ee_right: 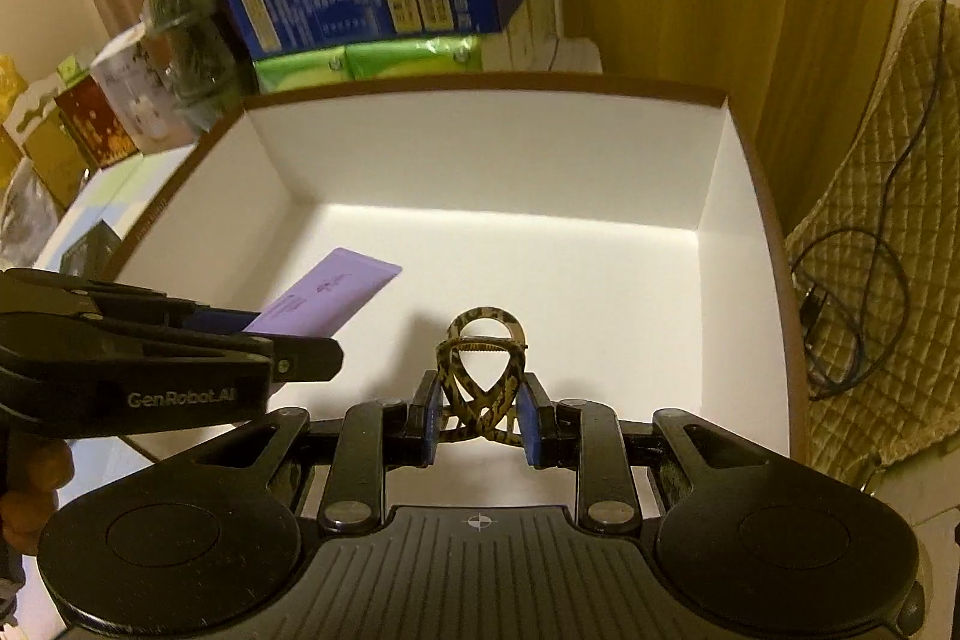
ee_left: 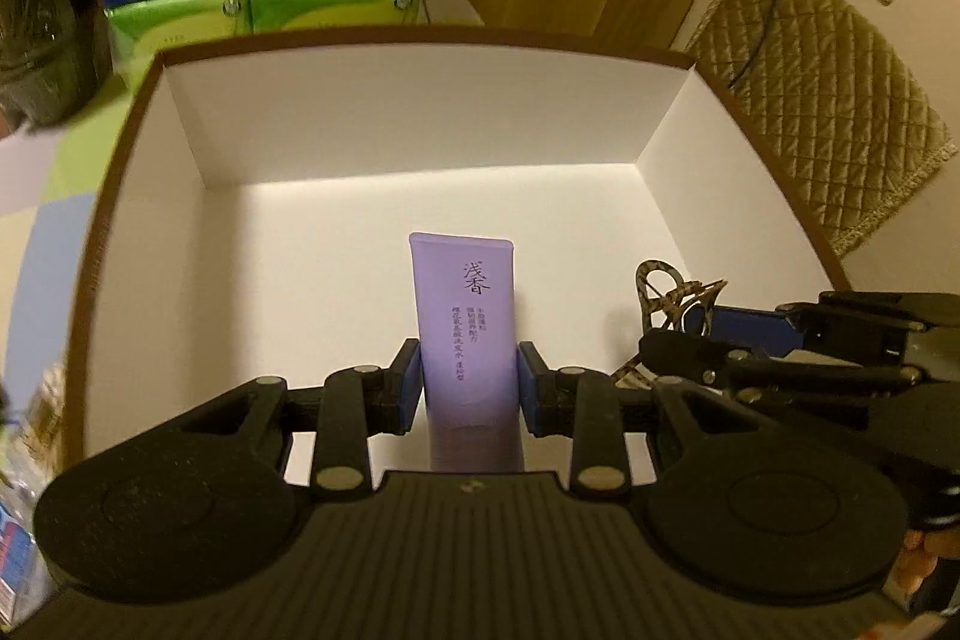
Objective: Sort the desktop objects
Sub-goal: 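Carry the hair clip and purple tube over the brown box with both tools, then open the right tool to drop the hair clip while the left tool releases the tube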
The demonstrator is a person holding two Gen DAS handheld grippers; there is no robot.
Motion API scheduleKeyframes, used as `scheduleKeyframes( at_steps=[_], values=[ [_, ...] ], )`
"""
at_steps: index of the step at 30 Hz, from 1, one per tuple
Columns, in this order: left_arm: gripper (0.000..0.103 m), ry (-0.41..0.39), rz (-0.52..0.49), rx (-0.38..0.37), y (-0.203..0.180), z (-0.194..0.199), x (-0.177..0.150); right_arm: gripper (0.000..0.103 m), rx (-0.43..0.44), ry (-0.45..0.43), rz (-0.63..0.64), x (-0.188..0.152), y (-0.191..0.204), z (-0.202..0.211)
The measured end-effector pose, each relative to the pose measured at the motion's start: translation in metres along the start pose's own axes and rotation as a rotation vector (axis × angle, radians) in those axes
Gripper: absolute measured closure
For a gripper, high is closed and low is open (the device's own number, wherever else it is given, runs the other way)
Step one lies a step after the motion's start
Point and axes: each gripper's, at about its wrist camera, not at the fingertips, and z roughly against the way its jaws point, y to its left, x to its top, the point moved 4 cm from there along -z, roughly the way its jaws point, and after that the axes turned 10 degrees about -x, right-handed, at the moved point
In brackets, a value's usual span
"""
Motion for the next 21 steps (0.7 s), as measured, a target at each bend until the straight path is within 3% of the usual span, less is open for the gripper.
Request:
scheduleKeyframes(
  at_steps=[15,21],
  values=[
    [0.076,0.048,0.017,0.026,0.001,-0.021,0.001,0.079,0.015,0.071,0.016,0.000,-0.009,-0.017],
    [0.067,0.045,-0.002,0.041,0.000,-0.014,0.005,0.079,0.023,0.086,0.026,0.002,-0.005,-0.024]
  ],
)
